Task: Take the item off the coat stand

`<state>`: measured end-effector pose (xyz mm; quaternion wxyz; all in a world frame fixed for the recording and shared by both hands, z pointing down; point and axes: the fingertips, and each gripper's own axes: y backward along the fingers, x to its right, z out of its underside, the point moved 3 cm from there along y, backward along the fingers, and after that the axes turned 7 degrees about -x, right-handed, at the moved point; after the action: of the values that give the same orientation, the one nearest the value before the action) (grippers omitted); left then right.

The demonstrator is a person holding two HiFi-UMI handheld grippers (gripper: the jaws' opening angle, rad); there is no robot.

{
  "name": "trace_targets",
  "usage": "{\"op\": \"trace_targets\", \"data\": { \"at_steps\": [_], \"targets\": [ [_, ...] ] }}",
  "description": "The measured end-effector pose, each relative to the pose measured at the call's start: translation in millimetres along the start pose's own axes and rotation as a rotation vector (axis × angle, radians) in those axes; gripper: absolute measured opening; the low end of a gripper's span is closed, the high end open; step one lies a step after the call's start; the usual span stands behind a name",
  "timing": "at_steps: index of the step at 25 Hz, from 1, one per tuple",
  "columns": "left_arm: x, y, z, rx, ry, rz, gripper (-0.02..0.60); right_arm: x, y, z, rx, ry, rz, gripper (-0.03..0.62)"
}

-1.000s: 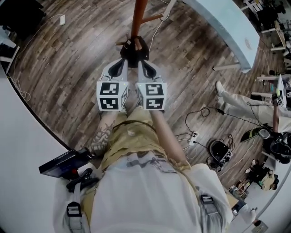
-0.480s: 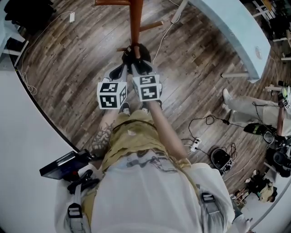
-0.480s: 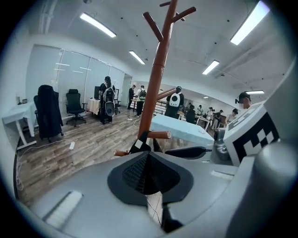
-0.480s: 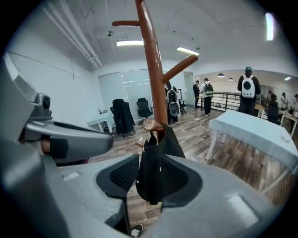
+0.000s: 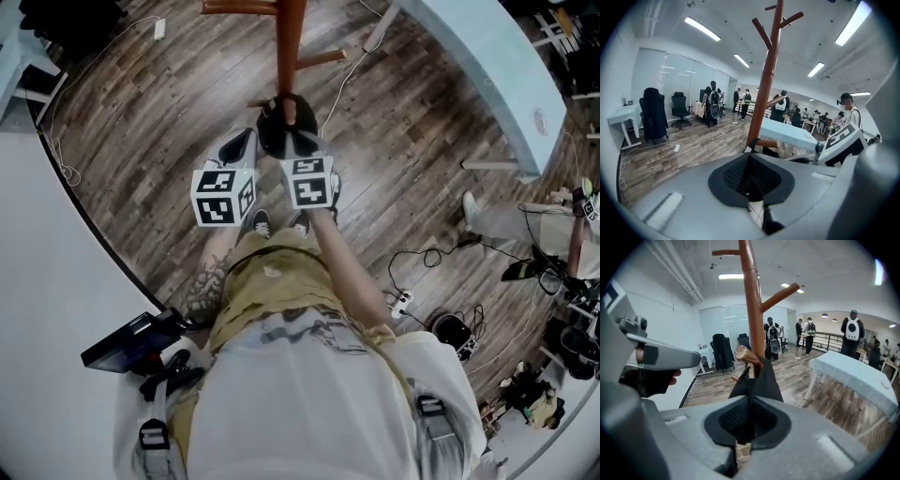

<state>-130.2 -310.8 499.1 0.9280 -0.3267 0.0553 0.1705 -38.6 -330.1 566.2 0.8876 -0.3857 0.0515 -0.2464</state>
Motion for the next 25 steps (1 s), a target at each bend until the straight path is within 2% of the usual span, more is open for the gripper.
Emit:
{"op": "trace_targets", "data": {
  "at_steps": [4,11,20,25],
  "targets": [
    [3.5,3.5,-11.2,0.025,-0.014,0.015,0.0,5.1,30.7,-4.2,0.053,0.016,-0.017,0.006],
    [19.3,4.9,-29.7,0.078,-0.044,0.053,0.0,-4.4,73.7,-8.0,0.068,0.018,-0.078,0.006],
    [41.3,23.5,-77.3,0.197,-0.078,0.099,0.0,12.9,136.7,-50.0,0.132,0.018,-0.097,0.006],
    [50.3,33.6,-96.3,0.258,-0.096,0.118,0.0,22.4,177.8,-69.5,0.159,0.097,-0.102,0.006]
  ]
}}
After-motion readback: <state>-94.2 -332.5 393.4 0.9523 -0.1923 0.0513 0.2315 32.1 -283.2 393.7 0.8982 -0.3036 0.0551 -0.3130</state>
